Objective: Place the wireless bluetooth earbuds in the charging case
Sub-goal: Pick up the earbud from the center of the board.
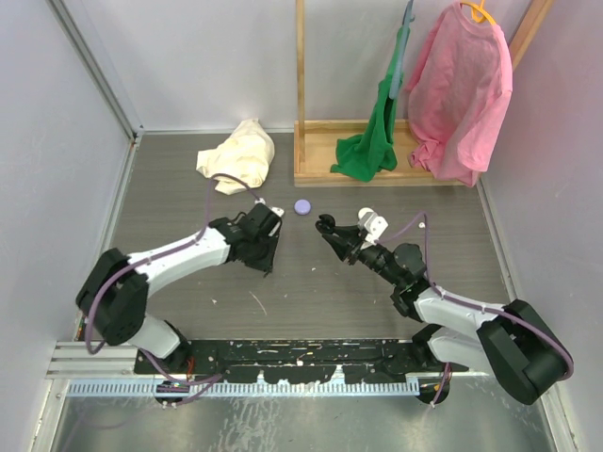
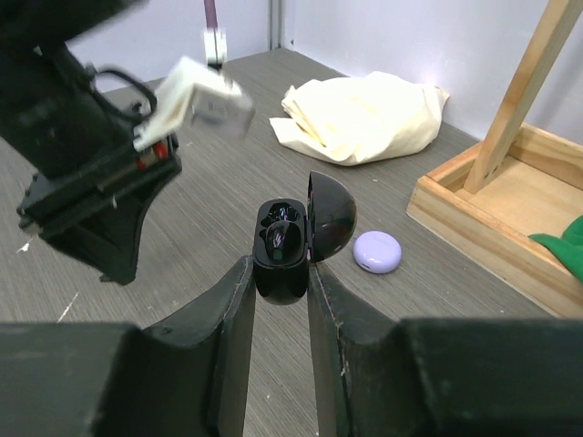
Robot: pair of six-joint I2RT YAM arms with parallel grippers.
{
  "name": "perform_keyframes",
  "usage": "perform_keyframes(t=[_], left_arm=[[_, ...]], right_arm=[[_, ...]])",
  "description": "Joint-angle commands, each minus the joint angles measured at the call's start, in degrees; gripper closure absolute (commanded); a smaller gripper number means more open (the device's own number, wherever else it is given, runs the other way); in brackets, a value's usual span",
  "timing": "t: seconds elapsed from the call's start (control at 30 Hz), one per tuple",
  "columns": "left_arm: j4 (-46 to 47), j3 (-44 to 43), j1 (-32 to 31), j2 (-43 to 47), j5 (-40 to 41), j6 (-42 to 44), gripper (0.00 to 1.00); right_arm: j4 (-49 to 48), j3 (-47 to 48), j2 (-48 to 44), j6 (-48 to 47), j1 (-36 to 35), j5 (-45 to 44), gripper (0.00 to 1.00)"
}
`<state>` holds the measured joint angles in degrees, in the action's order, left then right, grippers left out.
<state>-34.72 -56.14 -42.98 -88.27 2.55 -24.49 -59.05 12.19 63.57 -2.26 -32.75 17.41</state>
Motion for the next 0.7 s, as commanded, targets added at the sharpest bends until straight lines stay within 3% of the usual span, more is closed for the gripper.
perform_keyframes(t=[0.0,0.33,0.67], left_arm=[[6.3,-0.3,0.5,9.6,-1.3,3.3,0.93],[17.9,-0.1,0.6,23.4,-5.3,8.5,0.94],[34.1,3.2,0.5,31.3,-15.8,9.1,0.94]], right_arm=[[-3.1,1.7,-2.0,0.7,0.3,2.7,0.99],[-2.3,3.9,-2.9,1.3,0.3,8.3,0.99],[-2.5,7.8,-4.0,5.3,0.3,14.9,0.99]])
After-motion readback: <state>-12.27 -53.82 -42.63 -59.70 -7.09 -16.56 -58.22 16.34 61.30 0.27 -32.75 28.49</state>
